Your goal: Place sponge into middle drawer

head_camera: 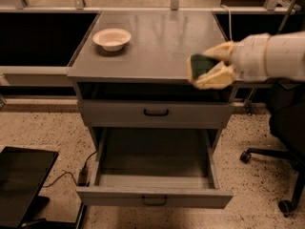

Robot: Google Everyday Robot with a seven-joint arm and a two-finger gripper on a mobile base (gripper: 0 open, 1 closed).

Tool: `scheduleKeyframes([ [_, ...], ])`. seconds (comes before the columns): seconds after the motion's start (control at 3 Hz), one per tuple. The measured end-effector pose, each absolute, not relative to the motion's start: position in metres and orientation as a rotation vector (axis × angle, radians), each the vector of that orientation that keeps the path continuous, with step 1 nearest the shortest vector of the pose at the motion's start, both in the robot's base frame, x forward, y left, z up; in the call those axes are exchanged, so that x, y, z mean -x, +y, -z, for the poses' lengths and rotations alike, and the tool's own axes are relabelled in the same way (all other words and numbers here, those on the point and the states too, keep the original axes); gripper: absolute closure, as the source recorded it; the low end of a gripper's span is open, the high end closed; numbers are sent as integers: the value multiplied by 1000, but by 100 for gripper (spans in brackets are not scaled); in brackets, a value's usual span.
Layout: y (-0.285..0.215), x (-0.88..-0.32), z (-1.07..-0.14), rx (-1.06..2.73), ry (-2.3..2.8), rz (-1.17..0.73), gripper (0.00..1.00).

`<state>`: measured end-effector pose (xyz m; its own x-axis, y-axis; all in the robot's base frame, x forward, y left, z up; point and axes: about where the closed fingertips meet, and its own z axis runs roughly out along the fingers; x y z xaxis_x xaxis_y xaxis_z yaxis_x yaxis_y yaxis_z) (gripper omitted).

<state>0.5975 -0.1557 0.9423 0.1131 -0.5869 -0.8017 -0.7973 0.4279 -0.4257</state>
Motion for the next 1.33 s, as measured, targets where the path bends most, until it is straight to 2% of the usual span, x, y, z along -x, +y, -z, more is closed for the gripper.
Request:
scheduleKeyframes([
  [0.67, -133, -597, -813, 1217, 1675, -281, 100],
  [1.33, -127, -595, -787, 1227, 1690, -338, 100],
])
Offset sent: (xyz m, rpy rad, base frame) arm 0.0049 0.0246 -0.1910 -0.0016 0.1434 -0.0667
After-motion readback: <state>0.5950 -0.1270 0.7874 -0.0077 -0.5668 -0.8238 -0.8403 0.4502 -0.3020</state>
